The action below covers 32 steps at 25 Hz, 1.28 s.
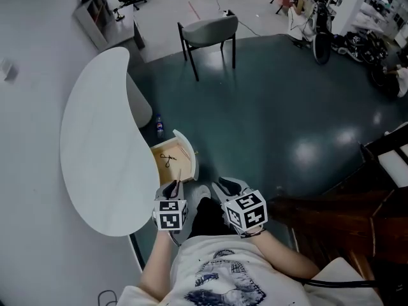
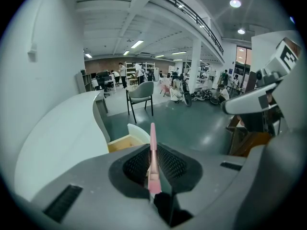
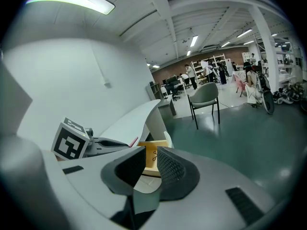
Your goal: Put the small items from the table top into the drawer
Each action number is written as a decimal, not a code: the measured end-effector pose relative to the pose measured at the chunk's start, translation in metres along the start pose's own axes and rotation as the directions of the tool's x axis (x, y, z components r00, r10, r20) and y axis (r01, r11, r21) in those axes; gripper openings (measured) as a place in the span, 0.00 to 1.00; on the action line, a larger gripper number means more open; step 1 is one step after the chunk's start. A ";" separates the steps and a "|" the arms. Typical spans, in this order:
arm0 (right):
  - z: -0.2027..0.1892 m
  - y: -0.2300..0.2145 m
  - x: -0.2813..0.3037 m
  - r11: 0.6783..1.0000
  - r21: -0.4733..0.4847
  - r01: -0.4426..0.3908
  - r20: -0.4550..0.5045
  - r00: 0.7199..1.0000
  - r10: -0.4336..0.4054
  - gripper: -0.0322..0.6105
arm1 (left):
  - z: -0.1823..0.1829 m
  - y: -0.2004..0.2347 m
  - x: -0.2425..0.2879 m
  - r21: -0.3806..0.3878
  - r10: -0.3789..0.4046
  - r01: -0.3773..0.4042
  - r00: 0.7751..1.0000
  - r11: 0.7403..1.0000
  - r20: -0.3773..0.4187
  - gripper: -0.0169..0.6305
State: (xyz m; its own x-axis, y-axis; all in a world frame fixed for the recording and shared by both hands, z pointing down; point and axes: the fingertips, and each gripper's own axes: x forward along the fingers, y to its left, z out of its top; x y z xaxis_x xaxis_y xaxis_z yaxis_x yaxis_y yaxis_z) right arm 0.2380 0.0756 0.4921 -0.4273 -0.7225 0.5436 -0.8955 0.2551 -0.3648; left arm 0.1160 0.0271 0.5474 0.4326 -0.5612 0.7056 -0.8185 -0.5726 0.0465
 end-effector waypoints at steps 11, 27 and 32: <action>0.002 -0.049 0.050 0.998 0.047 0.033 -0.067 0.997 -0.030 0.19 | 0.000 0.024 0.075 -0.074 -0.009 0.005 0.998 0.997 -0.059 0.13; 0.000 -0.100 0.171 0.997 0.078 0.027 -0.136 0.991 -0.017 0.19 | -0.009 0.066 0.180 -0.171 -0.006 -0.012 0.994 0.985 -0.109 0.13; -0.011 -0.106 0.202 0.996 0.083 0.015 -0.155 0.988 -0.002 0.19 | -0.026 0.081 0.205 -0.205 0.003 -0.032 0.990 0.978 -0.141 0.13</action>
State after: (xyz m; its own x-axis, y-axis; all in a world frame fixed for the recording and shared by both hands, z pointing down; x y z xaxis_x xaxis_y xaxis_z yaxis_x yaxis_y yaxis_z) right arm 0.2451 -0.0901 0.6493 -0.4401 -0.6142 0.6551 -0.8881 0.1899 -0.4186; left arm 0.1286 -0.1190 0.7146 0.3728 -0.4726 0.7985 -0.8921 -0.4194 0.1682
